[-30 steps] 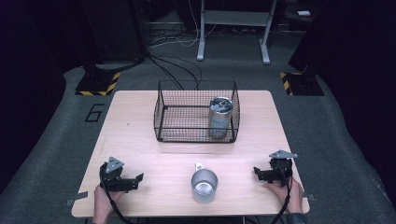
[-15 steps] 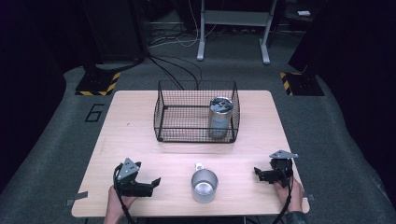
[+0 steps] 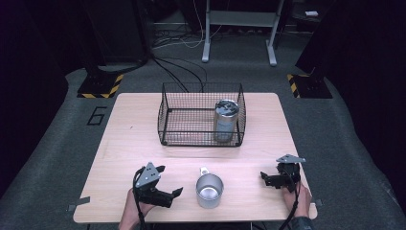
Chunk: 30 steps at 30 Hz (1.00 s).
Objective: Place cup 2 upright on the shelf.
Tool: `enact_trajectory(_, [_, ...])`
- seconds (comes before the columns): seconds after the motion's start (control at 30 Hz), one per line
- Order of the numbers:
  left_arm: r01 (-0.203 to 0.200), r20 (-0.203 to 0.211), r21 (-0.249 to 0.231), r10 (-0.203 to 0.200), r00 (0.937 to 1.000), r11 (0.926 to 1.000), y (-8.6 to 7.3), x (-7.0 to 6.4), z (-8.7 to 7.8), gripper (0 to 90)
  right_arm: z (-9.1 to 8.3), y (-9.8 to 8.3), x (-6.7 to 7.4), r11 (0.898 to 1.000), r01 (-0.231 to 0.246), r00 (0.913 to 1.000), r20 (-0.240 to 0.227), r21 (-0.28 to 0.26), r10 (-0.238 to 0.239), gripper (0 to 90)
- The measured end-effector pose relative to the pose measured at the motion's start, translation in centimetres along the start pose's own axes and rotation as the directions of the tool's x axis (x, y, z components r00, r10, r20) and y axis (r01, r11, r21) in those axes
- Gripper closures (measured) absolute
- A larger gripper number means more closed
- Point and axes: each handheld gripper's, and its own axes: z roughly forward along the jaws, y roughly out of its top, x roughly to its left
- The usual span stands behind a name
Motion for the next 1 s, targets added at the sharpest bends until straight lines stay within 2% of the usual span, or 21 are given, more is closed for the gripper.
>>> enact_trajectory(0.03, [-0.006,0.012,-0.004,0.006,0.9999,1.0,0.2,-0.2,0.1,0.0,0.0,0.0,0.0,1.0,0.0,1.0,0.0,0.001,0.0,0.0])
enact_trajectory(0.07, [-0.029,0.028,-0.001,0.029,0.9992,0.9996,0.5,-0.6,0.4,0.0,0.0,0.0,0.0,1.0,0.0,1.0,0.001,0.0,0.0,0.0])
enact_trajectory(0.13, [-0.035,0.044,-0.004,0.036,0.9984,0.9994,0.8,-1.1,0.9,0.0,0.0,0.0,0.0,1.0,0.0,1.0,0.0,0.002,0.0,0.0])
enact_trajectory(0.17, [-0.055,0.055,0.003,0.055,0.997,0.9985,1.0,-1.3,1.1,0.0,0.0,0.0,0.0,1.0,0.001,1.0,0.001,0.002,-0.001,0.0])
enact_trajectory(0.4, [-0.109,0.11,0.004,0.108,0.9881,0.9941,2.3,-3.0,2.6,0.0,0.0,0.0,0.0,1.0,0.0,1.0,0.0,0.002,0.0,0.0])
enact_trajectory(0.63, [-0.144,0.159,-0.008,0.143,0.9769,0.9896,3.2,-4.1,4.1,0.0,0.0,0.0,0.0,1.0,0.001,1.0,0.0,0.002,-0.001,0.0])
enact_trajectory(0.67, [-0.156,0.167,-0.007,0.155,0.9737,0.9877,3.3,-4.3,4.4,0.0,0.0,0.0,0.0,1.0,0.0,1.0,0.001,0.002,0.0,0.0])
enact_trajectory(0.77, [-0.163,0.173,-0.004,0.161,0.9716,0.9867,3.4,-4.7,4.9,0.0,0.0,0.0,0.0,1.0,0.0,1.0,0.001,0.002,0.0,0.0])
enact_trajectory(0.83, [-0.176,0.188,-0.004,0.174,0.9666,0.9843,3.5,-4.8,5.3,0.0,0.0,0.0,0.0,1.0,0.0,1.0,0.001,0.002,0.0,0.0])
enact_trajectory(1.0, [-0.187,0.21,-0.008,0.184,0.9601,0.9823,3.7,-5.2,6.0,0.0,0.0,0.0,0.0,1.0,-0.001,1.0,0.001,0.002,0.001,0.0])
